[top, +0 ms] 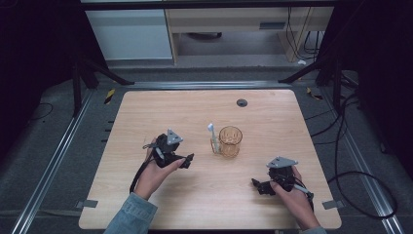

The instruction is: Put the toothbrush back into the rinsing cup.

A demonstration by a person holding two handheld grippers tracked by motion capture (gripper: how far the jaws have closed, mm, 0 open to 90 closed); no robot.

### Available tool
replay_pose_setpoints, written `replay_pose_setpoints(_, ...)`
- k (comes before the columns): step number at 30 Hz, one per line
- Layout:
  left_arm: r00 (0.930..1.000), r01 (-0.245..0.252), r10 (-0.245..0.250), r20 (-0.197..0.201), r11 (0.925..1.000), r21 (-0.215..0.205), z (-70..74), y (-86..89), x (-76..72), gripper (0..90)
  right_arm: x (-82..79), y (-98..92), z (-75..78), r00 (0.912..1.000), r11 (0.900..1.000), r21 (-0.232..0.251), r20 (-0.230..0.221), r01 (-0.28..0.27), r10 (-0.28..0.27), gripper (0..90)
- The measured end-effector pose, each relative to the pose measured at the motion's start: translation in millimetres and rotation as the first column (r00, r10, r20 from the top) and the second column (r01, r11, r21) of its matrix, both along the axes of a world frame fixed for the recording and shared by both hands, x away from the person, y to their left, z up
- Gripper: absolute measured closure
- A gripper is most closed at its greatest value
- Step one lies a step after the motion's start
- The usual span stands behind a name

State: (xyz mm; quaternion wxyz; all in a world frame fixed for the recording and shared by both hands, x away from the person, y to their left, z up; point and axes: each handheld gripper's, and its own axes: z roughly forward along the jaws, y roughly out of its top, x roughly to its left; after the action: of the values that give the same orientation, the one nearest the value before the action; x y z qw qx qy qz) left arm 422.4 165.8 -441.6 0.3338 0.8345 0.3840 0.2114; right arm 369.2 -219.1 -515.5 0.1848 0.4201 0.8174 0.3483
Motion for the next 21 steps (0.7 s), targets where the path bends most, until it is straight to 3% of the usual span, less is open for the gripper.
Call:
replay_pose_setpoints(7,0.9988,-0.044,0.045,-0.017,0.9987,0.024,-7.9,18.0,9.0,8.5,0.0,0.0,0.0,1.0000,1.000,0.001,-0.001,0.000,0.000,0.5)
replay_pose_setpoints(13,0.9955,-0.088,0.089,-0.032,0.9959,0.020,-15.8,34.2,15.9,9.3,0.0,0.0,0.0,1.0000,1.000,0.001,-0.001,0.000,0.000,0.5)
replay_pose_setpoints(17,0.9898,-0.135,0.136,-0.043,0.9903,0.033,-25.1,49.6,22.4,9.4,0.0,0.0,0.0,1.0000,1.000,0.001,-0.001,0.000,0.000,0.5)
replay_pose_setpoints(20,0.9797,-0.191,0.192,-0.058,0.9814,0.025,-31.8,68.0,28.7,9.5,0.0,0.0,0.0,1.0000,1.000,0.001,-0.001,0.000,0.000,0.5)
replay_pose_setpoints(21,0.9797,-0.191,0.192,-0.058,0.9814,0.025,-31.8,68.0,28.7,9.5,0.0,0.0,0.0,1.0000,1.000,0.001,-0.001,0.000,0.000,0.5)
